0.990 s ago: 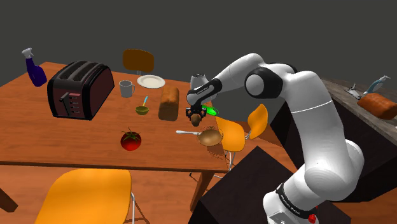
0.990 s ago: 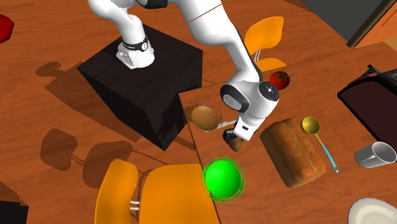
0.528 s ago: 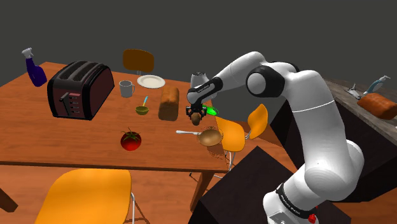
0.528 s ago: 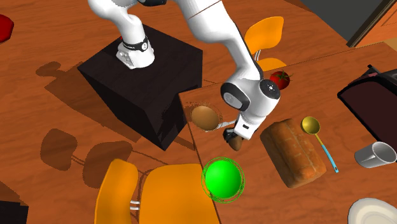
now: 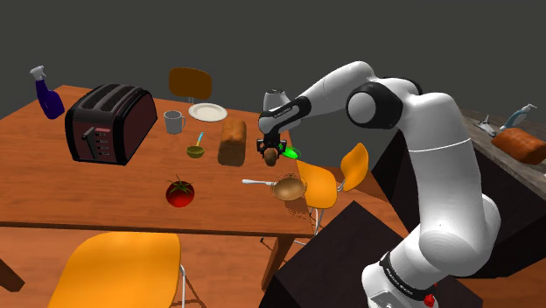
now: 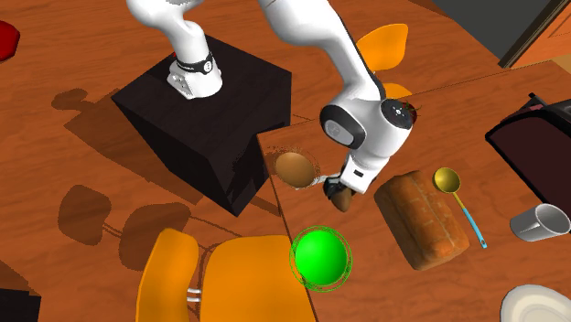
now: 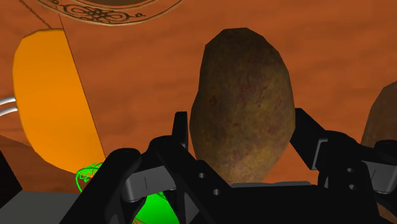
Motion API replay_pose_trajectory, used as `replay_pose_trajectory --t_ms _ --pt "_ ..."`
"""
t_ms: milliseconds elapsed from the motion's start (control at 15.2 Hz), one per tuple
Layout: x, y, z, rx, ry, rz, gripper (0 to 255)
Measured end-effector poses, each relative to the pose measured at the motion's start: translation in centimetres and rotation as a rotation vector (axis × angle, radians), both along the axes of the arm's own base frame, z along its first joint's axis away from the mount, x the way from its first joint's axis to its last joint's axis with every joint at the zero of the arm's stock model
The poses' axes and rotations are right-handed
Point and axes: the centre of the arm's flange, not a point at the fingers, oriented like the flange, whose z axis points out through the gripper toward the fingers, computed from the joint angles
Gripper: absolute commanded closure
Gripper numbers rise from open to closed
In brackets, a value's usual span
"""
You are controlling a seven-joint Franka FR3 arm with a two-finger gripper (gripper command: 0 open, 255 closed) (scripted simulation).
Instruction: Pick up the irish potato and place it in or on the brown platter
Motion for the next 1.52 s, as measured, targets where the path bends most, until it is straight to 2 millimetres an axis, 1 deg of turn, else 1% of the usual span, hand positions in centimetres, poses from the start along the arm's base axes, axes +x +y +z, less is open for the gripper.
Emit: replay_pose_trajectory --t_ms 726,858,924,1056,1188,1518 --pt "-0.1 -0.1 5.9 0.0 0.0 0.0 255" --pt "0.0 -0.1 6.6 0.0 0.0 0.0 255" --pt "-0.6 -0.2 6.8 0.0 0.0 0.0 255" --pt "-2.6 0.0 7.0 0.0 0.0 0.0 255" --pt "-5.5 0.0 7.2 0.0 0.0 0.0 255" --pt "-11.8 0.8 7.1 0.0 0.0 0.0 255"
